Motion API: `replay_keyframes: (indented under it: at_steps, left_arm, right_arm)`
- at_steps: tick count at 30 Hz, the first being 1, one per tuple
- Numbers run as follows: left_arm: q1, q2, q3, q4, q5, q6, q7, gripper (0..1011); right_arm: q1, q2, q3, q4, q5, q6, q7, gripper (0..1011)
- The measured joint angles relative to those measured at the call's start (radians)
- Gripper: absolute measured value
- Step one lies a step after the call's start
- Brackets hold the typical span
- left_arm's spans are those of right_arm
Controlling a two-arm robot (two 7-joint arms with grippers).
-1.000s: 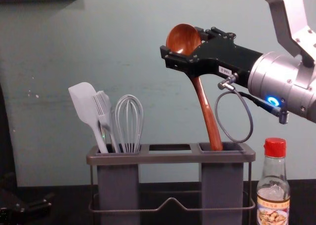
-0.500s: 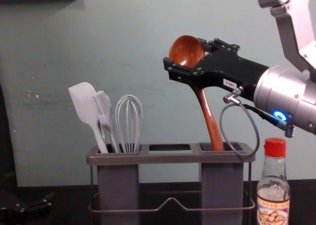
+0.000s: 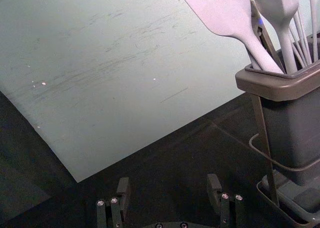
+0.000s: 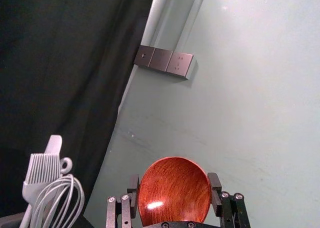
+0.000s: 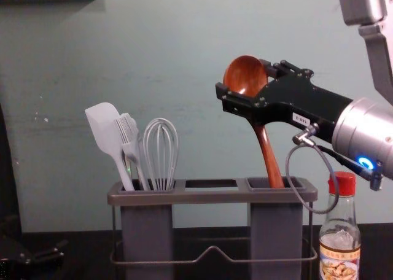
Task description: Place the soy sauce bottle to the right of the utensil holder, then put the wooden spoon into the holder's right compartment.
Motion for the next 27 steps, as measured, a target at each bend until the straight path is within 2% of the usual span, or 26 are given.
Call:
replay_keyframes:
  at_steps: [27]
  left_arm:
    - [0.000,0.000,0.000,0.000,0.000,0.000,0.000,1005]
  right_arm:
    - [-0.068,0.007,0.017,-0.011,0.013,-0.003,0.001,842]
